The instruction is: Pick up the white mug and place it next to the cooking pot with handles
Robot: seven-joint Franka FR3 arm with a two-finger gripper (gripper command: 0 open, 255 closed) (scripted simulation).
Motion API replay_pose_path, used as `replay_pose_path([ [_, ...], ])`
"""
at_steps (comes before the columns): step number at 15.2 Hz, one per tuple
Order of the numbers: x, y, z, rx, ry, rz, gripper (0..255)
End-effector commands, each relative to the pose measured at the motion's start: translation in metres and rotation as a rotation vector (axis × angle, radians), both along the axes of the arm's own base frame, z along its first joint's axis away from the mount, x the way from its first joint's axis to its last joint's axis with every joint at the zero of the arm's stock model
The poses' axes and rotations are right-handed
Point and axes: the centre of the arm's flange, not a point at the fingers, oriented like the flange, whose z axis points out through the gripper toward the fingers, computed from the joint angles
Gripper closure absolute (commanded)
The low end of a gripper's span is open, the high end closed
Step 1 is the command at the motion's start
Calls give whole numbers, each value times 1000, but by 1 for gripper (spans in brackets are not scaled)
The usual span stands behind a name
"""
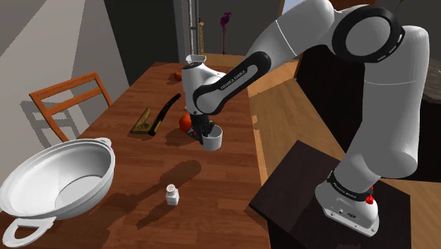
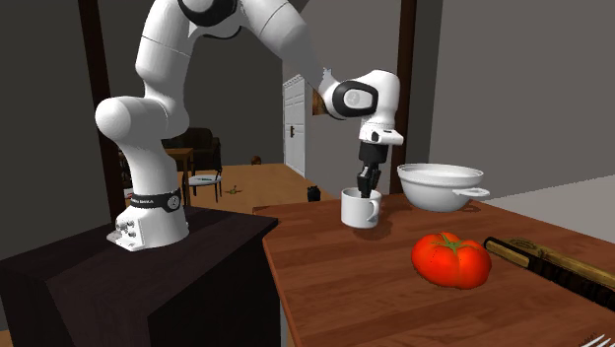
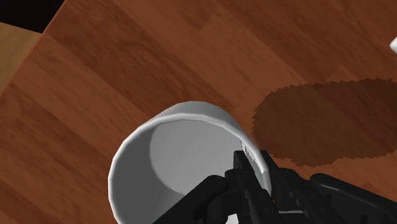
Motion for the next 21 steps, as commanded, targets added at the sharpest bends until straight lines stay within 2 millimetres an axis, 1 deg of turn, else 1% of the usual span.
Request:
replay_pose_path([
  [1,-1,1,11,0,0,0,255],
  [21,-1,1,116,0,0,0,255],
])
